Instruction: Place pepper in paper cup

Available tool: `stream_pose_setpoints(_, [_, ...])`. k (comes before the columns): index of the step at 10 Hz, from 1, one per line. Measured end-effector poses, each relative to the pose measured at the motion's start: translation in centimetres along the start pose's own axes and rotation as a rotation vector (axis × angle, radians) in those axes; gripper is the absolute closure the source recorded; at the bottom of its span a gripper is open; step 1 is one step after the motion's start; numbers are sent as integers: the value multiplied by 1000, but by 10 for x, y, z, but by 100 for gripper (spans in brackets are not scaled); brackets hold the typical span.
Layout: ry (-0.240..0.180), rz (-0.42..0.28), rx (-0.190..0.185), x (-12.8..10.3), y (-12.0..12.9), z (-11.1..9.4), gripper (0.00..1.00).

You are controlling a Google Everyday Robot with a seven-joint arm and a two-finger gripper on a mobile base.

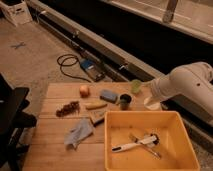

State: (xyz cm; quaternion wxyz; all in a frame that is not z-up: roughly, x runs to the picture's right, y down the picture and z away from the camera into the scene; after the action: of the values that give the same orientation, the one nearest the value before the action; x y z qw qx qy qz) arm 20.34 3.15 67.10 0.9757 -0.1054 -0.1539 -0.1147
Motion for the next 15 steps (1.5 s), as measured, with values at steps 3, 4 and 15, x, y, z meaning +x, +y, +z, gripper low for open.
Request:
stream_pose_setpoints(3, [-70,-37,19,-14,-17,18,41])
stream_pose_setpoints(4, [-100,-57,20,-24,-27,30,41])
stream_pose_setpoints(15, [-321,-161,-130,-68,-28,146,41])
